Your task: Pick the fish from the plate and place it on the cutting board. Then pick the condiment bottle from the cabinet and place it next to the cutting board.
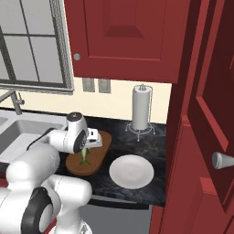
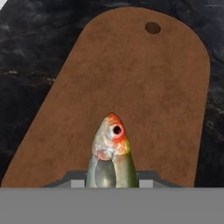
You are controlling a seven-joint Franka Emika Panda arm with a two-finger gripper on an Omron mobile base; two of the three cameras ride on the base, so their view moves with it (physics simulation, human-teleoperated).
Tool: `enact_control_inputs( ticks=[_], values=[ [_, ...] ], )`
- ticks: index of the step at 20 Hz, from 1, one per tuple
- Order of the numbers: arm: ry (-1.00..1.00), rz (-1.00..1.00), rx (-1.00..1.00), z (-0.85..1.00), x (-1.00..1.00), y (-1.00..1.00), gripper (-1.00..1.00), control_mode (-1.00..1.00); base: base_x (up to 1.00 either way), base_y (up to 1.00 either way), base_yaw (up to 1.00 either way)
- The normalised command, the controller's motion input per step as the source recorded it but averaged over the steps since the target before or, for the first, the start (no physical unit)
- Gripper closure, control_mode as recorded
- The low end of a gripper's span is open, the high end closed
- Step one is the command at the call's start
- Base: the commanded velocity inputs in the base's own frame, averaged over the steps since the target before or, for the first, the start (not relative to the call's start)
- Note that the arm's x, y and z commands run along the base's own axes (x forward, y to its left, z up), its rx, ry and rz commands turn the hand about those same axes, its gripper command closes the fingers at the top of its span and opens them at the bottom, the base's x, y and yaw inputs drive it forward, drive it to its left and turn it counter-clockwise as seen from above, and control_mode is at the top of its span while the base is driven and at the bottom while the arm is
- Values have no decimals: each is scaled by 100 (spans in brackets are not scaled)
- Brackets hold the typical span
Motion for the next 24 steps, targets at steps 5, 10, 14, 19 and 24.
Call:
enact_control_inputs(
  ticks=[5,10,14,19,24],
  values=[
    [0,0,0,-17,29,0,100,-100,0,0,0],
    [0,0,0,-18,23,3,100,-100,0,0,0],
    [0,0,0,-19,17,6,100,-100,0,0,0],
    [0,0,0,-19,10,7,100,-100,0,0,0],
    [0,0,0,-19,6,5,100,-100,0,0,0]
  ],
)
